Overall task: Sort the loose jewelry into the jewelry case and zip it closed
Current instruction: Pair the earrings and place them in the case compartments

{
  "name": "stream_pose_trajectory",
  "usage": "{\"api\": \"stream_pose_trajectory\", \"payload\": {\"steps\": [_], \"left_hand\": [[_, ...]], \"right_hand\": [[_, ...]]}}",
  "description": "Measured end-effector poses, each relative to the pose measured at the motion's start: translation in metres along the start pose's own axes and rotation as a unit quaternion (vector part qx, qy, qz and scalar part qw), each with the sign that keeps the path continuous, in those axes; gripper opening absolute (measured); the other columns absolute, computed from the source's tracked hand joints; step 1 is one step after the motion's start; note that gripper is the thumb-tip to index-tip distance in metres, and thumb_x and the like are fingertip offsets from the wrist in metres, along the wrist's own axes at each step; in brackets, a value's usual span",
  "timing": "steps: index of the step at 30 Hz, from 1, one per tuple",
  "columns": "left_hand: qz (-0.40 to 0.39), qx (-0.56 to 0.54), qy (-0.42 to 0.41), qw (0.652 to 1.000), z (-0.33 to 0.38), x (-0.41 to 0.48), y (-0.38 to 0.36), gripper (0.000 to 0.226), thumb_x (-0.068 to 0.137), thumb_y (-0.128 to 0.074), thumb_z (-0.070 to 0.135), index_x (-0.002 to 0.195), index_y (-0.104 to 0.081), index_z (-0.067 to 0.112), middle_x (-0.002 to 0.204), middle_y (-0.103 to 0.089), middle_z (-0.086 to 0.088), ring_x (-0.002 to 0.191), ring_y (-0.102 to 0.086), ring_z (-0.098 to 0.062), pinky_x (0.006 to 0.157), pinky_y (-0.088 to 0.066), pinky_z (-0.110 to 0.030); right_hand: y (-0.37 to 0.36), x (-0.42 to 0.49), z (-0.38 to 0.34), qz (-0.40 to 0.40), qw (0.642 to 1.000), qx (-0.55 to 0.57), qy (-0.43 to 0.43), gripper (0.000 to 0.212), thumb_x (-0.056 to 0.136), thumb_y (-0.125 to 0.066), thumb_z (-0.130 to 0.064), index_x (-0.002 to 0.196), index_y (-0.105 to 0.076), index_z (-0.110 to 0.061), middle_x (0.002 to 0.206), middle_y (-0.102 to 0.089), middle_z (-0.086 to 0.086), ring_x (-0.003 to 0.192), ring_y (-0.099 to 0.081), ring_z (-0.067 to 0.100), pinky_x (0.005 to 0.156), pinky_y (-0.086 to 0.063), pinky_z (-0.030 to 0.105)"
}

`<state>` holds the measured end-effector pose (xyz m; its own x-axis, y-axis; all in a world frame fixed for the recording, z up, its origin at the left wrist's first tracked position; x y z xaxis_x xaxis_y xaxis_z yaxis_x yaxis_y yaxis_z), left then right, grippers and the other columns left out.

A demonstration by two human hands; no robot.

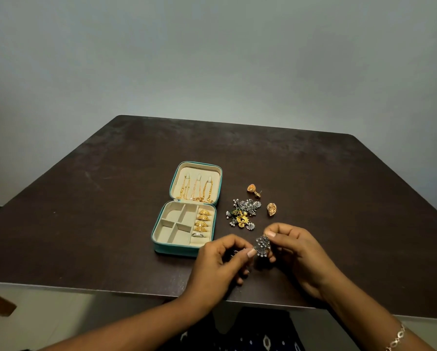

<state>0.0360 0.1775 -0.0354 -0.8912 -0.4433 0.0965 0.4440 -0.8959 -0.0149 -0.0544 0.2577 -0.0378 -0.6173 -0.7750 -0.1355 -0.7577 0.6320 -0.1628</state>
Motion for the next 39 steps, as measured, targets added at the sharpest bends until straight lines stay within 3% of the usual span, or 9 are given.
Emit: {"api": "stream_pose_trajectory", "payload": {"steps": [5, 11, 14, 18, 22, 27, 30, 33, 39], "left_hand": [[0.005, 0.004, 0.011, 1.000, -0.002, 0.001, 0.001, 0.017, 0.086, -0.061, 0.007, 0.070, -0.061, 0.015, 0.057, -0.061, 0.001, 0.051, -0.054, -0.012, 0.046, -0.046, -0.022], [0.015, -0.007, 0.018, 1.000, -0.002, 0.002, 0.004, 0.017, 0.086, -0.059, 0.007, 0.070, -0.060, 0.013, 0.057, -0.059, -0.001, 0.050, -0.054, -0.012, 0.044, -0.047, -0.022], [0.018, -0.011, 0.020, 1.000, -0.002, 0.002, 0.005, 0.017, 0.087, -0.058, 0.007, 0.071, -0.060, 0.012, 0.057, -0.059, -0.001, 0.050, -0.053, -0.013, 0.044, -0.047, -0.022], [0.016, -0.011, 0.022, 1.000, -0.003, 0.002, 0.004, 0.017, 0.087, -0.058, 0.008, 0.071, -0.060, 0.012, 0.057, -0.059, -0.001, 0.051, -0.053, -0.014, 0.045, -0.047, -0.023], [0.016, -0.010, 0.023, 1.000, -0.004, 0.002, 0.003, 0.019, 0.086, -0.060, 0.008, 0.069, -0.059, 0.015, 0.056, -0.059, 0.000, 0.049, -0.054, -0.013, 0.044, -0.046, -0.022], [0.011, 0.001, 0.018, 1.000, -0.004, 0.002, 0.003, 0.019, 0.087, -0.060, 0.008, 0.069, -0.060, 0.016, 0.057, -0.060, 0.000, 0.050, -0.054, -0.012, 0.045, -0.046, -0.022], [0.011, 0.005, 0.017, 1.000, -0.003, 0.002, 0.003, 0.019, 0.087, -0.060, 0.007, 0.069, -0.061, 0.016, 0.056, -0.060, 0.000, 0.050, -0.054, -0.013, 0.045, -0.046, -0.022], [0.015, -0.004, 0.021, 1.000, -0.003, 0.003, 0.004, 0.019, 0.087, -0.059, 0.006, 0.069, -0.061, 0.015, 0.055, -0.059, 0.000, 0.049, -0.053, -0.013, 0.044, -0.046, -0.022], [0.007, -0.035, 0.032, 0.999, -0.003, 0.001, 0.002, 0.012, 0.088, -0.058, 0.005, 0.079, -0.062, 0.012, 0.062, -0.061, 0.000, 0.055, -0.054, -0.014, 0.044, -0.047, -0.023]], "right_hand": [[-0.004, -0.001, -0.001, -0.020, 0.999, -0.017, 0.027, 0.009, 0.072, -0.064, -0.017, 0.073, -0.063, -0.009, 0.060, -0.055, 0.007, 0.053, -0.048, 0.011, 0.049, -0.042, 0.018], [-0.011, -0.003, -0.005, -0.059, 0.994, -0.024, 0.088, 0.049, 0.065, -0.073, -0.053, 0.098, -0.068, -0.016, 0.074, -0.058, 0.011, 0.069, -0.055, 0.020, 0.057, -0.046, 0.020], [-0.011, -0.004, -0.005, -0.068, 0.993, -0.026, 0.087, 0.053, 0.061, -0.077, -0.051, 0.099, -0.070, -0.014, 0.080, -0.065, 0.003, 0.073, -0.057, 0.020, 0.061, -0.048, 0.022], [-0.010, -0.005, -0.005, -0.068, 0.993, -0.035, 0.087, 0.053, 0.060, -0.079, -0.046, 0.099, -0.069, -0.013, 0.082, -0.060, 0.019, 0.078, -0.054, 0.029, 0.066, -0.048, 0.030], [-0.012, -0.005, -0.004, -0.064, 0.994, -0.025, 0.085, 0.047, 0.058, -0.082, -0.035, 0.096, -0.069, -0.012, 0.072, -0.059, 0.011, 0.069, -0.060, 0.024, 0.066, -0.051, 0.031], [-0.008, -0.001, 0.001, -0.035, 0.996, -0.018, 0.081, 0.048, 0.048, -0.087, -0.042, 0.082, -0.068, -0.013, 0.076, -0.053, 0.025, 0.073, -0.052, 0.037, 0.063, -0.048, 0.036], [-0.006, -0.001, 0.001, -0.024, 0.996, -0.016, 0.080, 0.046, 0.046, -0.088, -0.039, 0.078, -0.069, -0.013, 0.070, -0.055, 0.022, 0.069, -0.052, 0.034, 0.060, -0.047, 0.034], [-0.006, -0.002, -0.003, -0.035, 0.996, -0.020, 0.083, 0.042, 0.051, -0.084, -0.036, 0.082, -0.071, -0.010, 0.065, -0.062, 0.012, 0.059, -0.056, 0.021, 0.052, -0.048, 0.022], [0.001, 0.000, -0.001, -0.009, 0.997, 0.040, 0.067, 0.058, 0.038, -0.090, -0.042, 0.080, -0.072, -0.006, 0.062, -0.062, 0.012, 0.055, -0.058, 0.013, 0.048, -0.048, 0.019]]}}
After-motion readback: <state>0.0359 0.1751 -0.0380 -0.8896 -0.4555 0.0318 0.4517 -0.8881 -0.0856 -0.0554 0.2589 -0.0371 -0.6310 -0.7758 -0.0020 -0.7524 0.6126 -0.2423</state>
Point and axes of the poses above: each hand's wrist, its own x-axis towards the middle knuckle, its own y-axis out of the back of the hand, z = x × y, the point moved 10 cm from there along x, towards the middle knuckle
